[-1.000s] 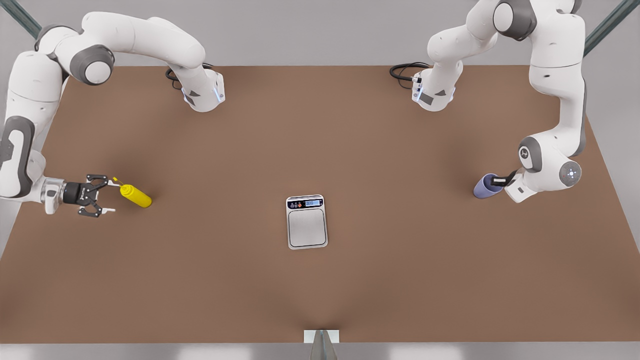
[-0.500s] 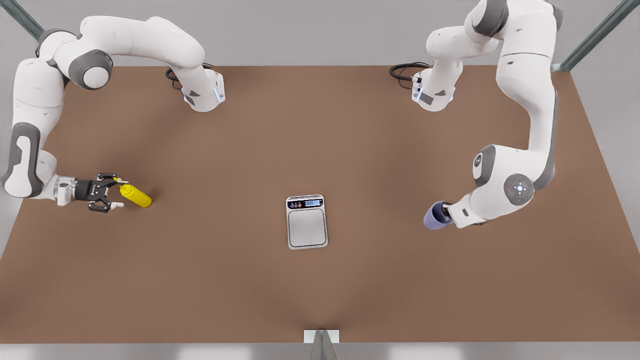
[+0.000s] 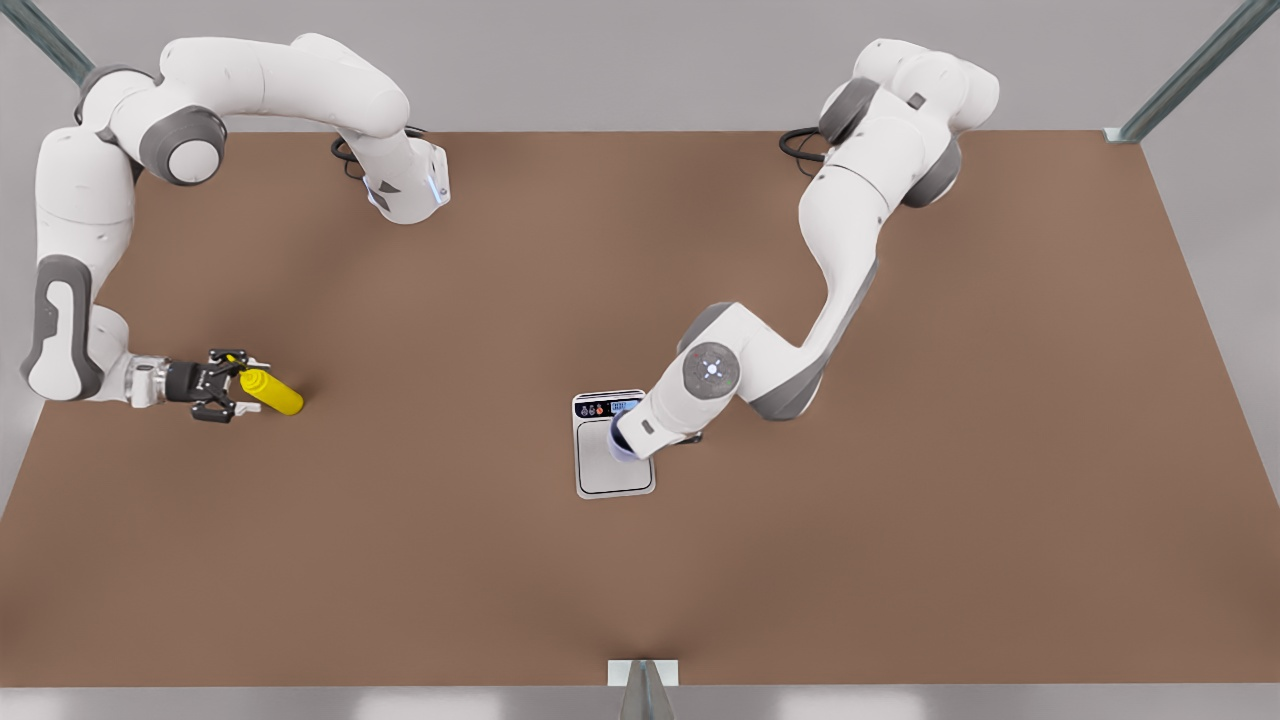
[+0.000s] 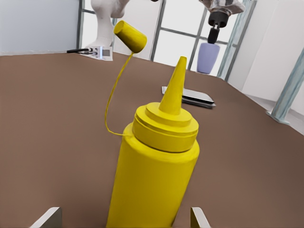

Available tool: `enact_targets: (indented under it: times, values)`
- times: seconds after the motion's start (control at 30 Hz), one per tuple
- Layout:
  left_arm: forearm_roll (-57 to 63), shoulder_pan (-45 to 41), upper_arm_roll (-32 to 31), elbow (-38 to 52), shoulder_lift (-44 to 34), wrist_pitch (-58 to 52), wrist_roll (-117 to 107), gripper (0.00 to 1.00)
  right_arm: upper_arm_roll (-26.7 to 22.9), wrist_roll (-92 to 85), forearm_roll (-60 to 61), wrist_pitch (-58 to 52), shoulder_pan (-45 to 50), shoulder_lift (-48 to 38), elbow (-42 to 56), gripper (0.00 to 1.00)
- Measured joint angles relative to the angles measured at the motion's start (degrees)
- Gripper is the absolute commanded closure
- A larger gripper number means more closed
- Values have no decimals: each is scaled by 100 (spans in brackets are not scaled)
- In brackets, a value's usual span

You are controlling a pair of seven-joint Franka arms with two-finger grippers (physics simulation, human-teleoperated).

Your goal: Move cup to the weight, pick up sauce bottle, pour sauce

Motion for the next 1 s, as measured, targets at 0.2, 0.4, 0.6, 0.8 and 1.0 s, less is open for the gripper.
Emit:
enact_targets:
  times: [0.2, 0.4, 0.6, 0.8, 1.0]
  values:
    - [-11, -77, -131, -16, 349, 415, -1072, 79, 28, -50, 81, 22, 118, 52, 0, 0]
    - [-4, -81, -132, -31, 532, 644, -1820, 56, 39, -50, 152, 31, 173, 93, 0, 0]
    - [-56, -30, -223, -36, 442, 759, -2297, 0, 97, -50, 206, 33, 218, 154, -8, 0]
    - [-60, 38, -470, -15, 254, 554, -2691, 0, 153, -50, 245, 37, 298, 153, -34, 1]
    - [709, 2153, -459, 81, -1319, -1740, -1988, 0, 150, -50, 280, 39, 320, 159, -35, 32]
